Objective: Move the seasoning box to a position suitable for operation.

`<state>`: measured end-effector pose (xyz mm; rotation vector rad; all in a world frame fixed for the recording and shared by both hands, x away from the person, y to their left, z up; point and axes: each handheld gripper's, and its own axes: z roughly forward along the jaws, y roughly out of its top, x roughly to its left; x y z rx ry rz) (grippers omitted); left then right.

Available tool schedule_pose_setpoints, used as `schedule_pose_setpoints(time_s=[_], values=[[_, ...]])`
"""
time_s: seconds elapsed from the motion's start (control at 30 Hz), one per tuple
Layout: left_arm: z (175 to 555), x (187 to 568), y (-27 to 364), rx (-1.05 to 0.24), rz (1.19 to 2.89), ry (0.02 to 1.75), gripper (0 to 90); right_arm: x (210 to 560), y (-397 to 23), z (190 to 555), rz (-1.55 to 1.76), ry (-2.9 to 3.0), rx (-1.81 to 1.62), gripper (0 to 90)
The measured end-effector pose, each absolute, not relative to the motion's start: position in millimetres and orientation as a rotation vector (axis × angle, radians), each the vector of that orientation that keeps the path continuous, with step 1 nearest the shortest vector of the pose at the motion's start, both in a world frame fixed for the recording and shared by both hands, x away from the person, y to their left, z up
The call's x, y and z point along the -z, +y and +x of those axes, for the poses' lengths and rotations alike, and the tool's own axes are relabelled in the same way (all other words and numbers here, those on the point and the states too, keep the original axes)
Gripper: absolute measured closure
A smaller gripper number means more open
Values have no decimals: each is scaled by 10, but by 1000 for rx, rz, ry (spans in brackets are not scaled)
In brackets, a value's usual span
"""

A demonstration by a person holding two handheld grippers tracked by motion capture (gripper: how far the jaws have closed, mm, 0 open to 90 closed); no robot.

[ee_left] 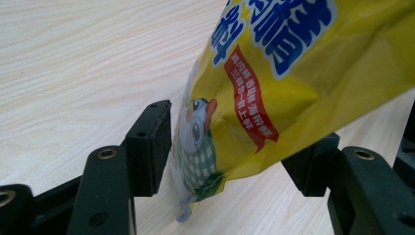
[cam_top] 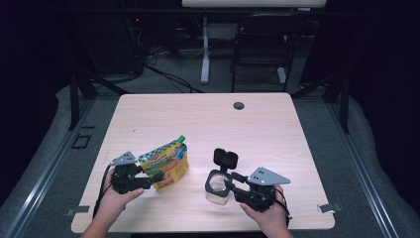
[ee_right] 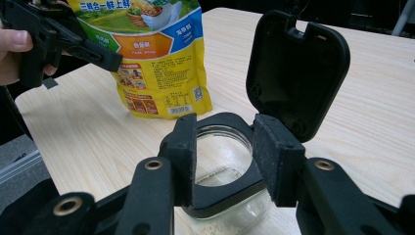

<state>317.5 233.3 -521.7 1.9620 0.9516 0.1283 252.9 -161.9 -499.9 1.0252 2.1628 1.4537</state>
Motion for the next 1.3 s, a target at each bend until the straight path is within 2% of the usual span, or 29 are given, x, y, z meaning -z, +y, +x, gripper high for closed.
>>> schedule_pose_setpoints(time_s=[1.3], values=[[3257,5389,2284,-81,2000,968,371,5042,-1583,2528,1026,2180,-1453,607]])
